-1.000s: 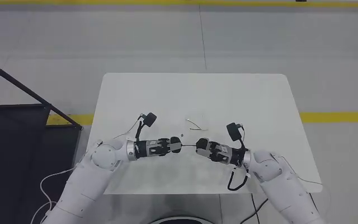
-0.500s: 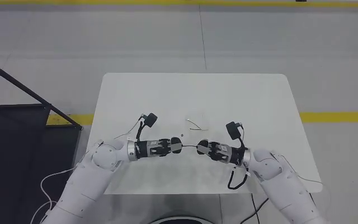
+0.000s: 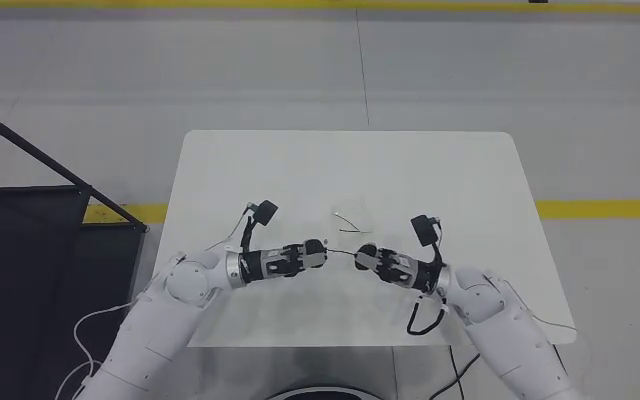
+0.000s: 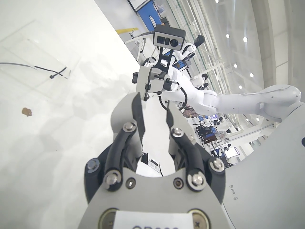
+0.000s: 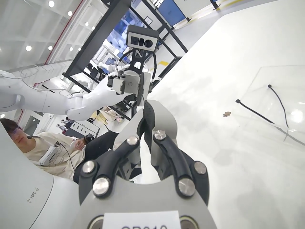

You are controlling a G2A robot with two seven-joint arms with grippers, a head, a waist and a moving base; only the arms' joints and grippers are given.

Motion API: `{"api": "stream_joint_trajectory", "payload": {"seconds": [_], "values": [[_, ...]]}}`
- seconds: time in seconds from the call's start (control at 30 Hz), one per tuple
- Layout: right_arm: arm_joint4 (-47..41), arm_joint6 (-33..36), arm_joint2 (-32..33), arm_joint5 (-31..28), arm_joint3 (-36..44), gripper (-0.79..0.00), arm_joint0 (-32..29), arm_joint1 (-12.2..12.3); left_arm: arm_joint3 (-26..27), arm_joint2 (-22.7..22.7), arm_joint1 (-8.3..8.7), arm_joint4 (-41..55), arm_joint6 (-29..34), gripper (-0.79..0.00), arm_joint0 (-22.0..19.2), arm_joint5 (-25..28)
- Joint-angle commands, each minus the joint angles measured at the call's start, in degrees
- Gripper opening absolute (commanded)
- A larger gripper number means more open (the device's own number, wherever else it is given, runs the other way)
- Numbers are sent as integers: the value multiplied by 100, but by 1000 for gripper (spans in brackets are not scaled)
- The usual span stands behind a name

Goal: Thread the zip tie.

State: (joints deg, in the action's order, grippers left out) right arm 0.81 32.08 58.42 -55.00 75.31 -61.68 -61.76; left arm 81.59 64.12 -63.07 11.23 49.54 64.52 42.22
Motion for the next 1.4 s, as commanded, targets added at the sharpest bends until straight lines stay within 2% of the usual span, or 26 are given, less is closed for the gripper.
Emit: {"api": "stream_joint_trajectory", "payload": {"seconds": [0.0,0.17,0.4,0.83,0.97,1.0,1.03,1.07,1.23,1.37], "values": [[-126,-80,-1,-12,-25,-785,-19,-8,-25,-45,-20,22,-169,0,9,96],[-422,-314,-7,32,-113,-785,-38,-42,-65,-148,-110,-244,-1070,0,75,352],[-257,-824,-15,290,-65,-785,-90,-117,46,-357,-284,-1244,-2637,0,192,340],[-250,-837,-12,320,-57,-785,-99,-117,66,-446,-313,-1380,-2747,0,208,267],[-48,-1050,38,684,125,-785,-197,-133,193,-490,-365,-1797,-3274,-6,330,12],[-18,-1090,48,735,155,-785,-215,-137,201,-531,-385,-1847,-3389,-65,352,9],[7,-1124,59,762,179,-785,-232,-141,194,-544,-404,-1913,-3553,-222,363,6],[32,-1142,66,776,198,-785,-246,-144,181,-563,-422,-2060,-3688,-299,368,-19],[79,-1153,101,806,238,-785,-286,-157,137,-704,-517,-2432,-4283,-446,407,-53],[58,-1107,122,823,254,-785,-298,-165,42,-791,-578,-2541,-4494,-477,381,-37]]}}
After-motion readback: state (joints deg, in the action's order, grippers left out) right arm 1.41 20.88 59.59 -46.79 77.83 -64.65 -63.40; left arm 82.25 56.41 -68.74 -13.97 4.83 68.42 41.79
